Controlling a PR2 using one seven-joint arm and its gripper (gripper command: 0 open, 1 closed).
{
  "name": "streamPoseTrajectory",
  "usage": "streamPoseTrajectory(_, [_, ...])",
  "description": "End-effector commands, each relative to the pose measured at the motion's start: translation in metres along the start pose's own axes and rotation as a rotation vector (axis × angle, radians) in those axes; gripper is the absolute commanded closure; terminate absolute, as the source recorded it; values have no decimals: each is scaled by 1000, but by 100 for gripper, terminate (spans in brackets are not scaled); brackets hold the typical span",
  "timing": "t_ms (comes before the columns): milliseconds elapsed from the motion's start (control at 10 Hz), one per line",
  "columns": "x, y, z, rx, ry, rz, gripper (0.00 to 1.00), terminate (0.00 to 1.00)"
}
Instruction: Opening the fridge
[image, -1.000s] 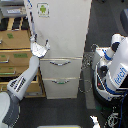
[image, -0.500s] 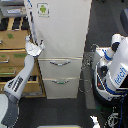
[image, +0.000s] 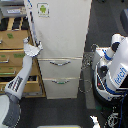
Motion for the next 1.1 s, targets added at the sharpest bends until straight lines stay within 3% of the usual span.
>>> streamPoseTrajectory(100, [31, -20, -15, -148, 97, -3, 0, 0])
streamPoseTrajectory(200, [34, -27, -10, -204, 107, -14, 100, 0])
streamPoseTrajectory(300, [44, -25, -6, -267, 93, 2, 100, 0])
streamPoseTrajectory(1100, [30, -27, -4, -243, 85, -34, 100, 0])
